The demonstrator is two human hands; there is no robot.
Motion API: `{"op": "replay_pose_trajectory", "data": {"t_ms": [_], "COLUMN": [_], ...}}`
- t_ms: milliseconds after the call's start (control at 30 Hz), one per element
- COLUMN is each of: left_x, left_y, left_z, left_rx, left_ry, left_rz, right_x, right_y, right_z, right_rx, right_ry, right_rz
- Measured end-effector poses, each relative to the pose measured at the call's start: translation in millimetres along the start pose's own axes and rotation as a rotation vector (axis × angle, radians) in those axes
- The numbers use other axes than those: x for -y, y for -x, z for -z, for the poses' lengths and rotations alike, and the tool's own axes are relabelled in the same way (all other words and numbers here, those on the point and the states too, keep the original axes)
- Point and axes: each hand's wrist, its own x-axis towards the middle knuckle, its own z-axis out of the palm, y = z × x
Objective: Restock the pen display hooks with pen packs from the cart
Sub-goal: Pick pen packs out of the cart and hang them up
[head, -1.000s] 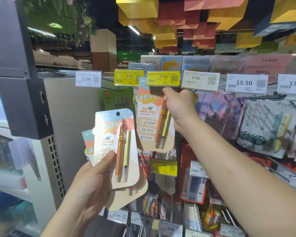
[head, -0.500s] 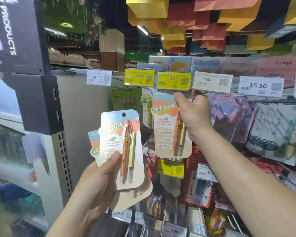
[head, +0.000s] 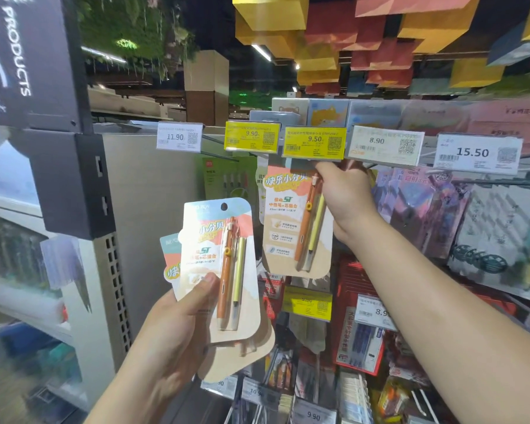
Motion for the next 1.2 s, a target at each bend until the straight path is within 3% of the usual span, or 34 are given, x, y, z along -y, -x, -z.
{"op": "replay_pose_trajectory", "data": {"t_ms": [400,800,1200], "left_x": [1,2,1], "left_y": [-3,-10,-9], "left_z": [-1,-5,-6], "left_rx": [-0.03,-0.067,-0.046], "left_ry": [0.02,0.026,0.01], "left_rz": [0.003,0.02,0.032], "right_x": [-9,-22,-28], "right_y": [2,-22,-57], "right_z": [1,1,-4], "right_rx": [-0.113,-0.164,-0.249], "right_ry": [0.009,0.109,0.382], "right_rz": [0.164,0.034,-0.028]}}
